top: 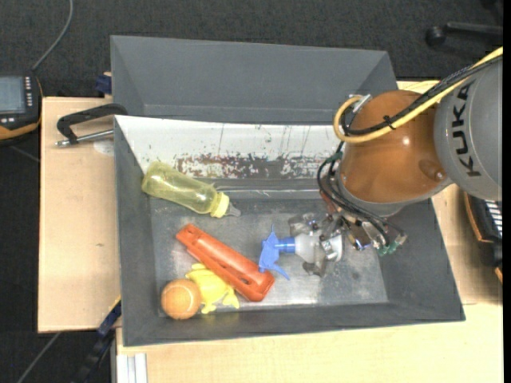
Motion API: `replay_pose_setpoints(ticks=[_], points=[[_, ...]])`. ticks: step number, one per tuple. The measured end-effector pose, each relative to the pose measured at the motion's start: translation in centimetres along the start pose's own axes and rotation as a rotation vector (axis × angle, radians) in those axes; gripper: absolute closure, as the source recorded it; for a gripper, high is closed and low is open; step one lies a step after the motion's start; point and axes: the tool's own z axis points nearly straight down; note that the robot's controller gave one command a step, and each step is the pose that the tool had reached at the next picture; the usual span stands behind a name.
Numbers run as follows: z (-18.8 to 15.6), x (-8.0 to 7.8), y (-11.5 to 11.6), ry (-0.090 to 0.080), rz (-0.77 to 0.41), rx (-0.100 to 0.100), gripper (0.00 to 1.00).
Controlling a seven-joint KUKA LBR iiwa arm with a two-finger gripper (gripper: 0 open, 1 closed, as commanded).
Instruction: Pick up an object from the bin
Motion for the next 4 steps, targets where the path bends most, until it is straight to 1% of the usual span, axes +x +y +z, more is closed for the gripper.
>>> replay_pose_setpoints(ticks=[1, 2, 3, 4], points=[[2.5, -2.9, -0.7, -0.022, 0.033, 0.008, 1.00], [1.4, -2.3, -0.8, 0.000, 0.032, -0.001, 1.00], [10.4, -4.8, 1.9, -0.025, 0.197, 0.004, 1.00], [10.4, -4.8, 1.9, -0.025, 0.197, 0.004, 1.00]])
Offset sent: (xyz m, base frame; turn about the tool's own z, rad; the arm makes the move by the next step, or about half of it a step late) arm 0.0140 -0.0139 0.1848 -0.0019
